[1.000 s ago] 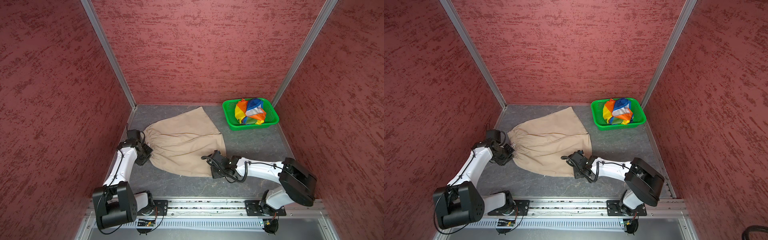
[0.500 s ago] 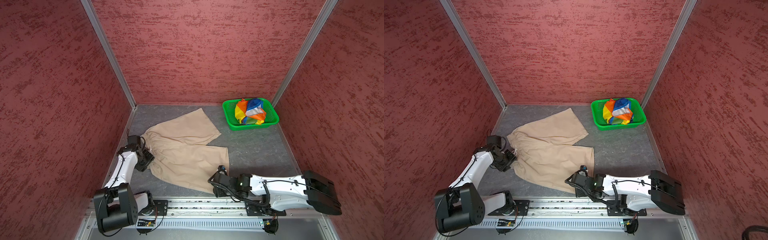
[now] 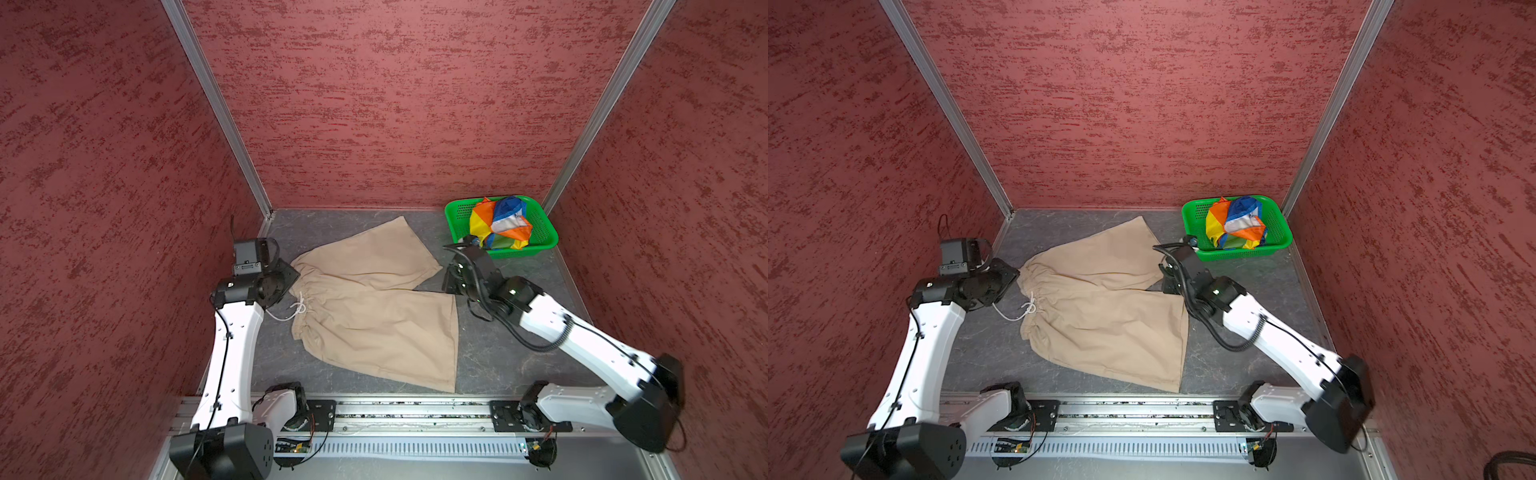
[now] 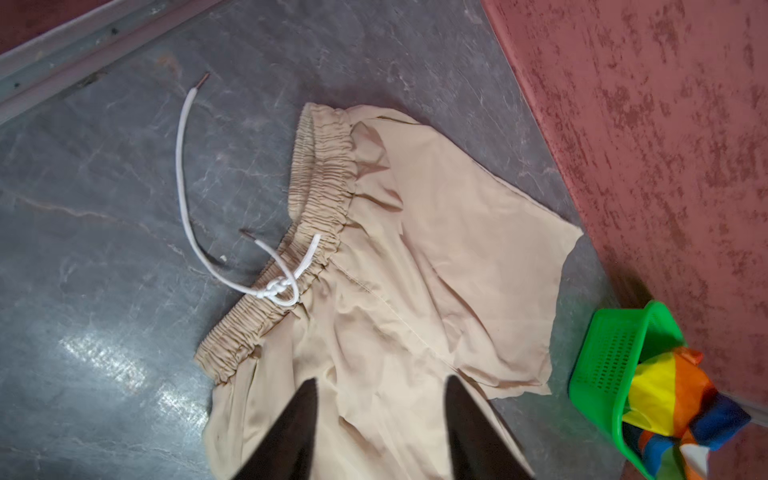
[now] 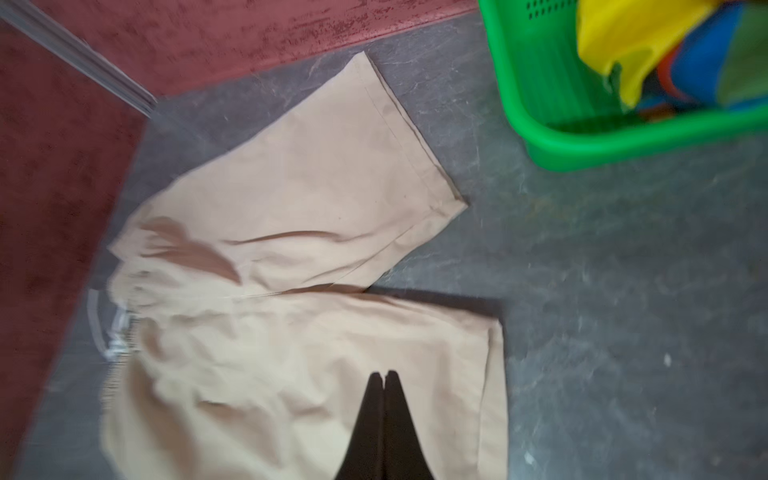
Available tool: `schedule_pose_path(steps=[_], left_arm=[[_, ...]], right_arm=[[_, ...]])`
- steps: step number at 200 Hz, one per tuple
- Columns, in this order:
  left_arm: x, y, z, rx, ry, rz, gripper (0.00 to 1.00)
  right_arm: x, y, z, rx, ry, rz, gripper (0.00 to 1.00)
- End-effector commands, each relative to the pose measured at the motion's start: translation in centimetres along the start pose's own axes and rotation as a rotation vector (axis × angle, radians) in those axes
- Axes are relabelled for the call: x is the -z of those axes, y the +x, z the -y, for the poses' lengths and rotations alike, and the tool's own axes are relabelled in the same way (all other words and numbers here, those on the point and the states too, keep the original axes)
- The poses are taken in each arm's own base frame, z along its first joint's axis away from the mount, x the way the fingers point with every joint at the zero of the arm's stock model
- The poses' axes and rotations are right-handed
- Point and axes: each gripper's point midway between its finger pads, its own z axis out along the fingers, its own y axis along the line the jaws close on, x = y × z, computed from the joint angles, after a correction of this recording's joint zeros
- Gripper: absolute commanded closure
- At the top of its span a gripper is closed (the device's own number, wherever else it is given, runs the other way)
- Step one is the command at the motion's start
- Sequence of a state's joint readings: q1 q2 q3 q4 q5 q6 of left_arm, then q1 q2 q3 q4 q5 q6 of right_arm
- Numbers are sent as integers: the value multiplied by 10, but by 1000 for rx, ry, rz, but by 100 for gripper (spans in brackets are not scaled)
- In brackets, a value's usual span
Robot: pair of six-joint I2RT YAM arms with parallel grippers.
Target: Fold and stack the shorts
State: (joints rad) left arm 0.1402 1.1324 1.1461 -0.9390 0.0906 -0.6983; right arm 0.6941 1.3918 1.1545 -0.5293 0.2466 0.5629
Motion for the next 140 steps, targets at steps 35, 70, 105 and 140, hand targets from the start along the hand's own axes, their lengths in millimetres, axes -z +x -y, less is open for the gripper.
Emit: schedule_pose_path(steps=[35, 70, 105, 140], left_arm=[[-99, 15, 29, -20, -88, -86, 59], [-147, 32, 15, -3, -168, -154, 65], [-179, 50, 0, 3, -213, -219, 69], [-202, 63, -3, -11, -230, -261, 70]], right_arm=[[-148, -10, -20, 102, -75, -129, 100], [-210, -1, 7, 16, -81, -213, 100], [-240, 0, 34, -46, -62, -241, 100], [-254, 2, 70, -82, 12, -255, 100]])
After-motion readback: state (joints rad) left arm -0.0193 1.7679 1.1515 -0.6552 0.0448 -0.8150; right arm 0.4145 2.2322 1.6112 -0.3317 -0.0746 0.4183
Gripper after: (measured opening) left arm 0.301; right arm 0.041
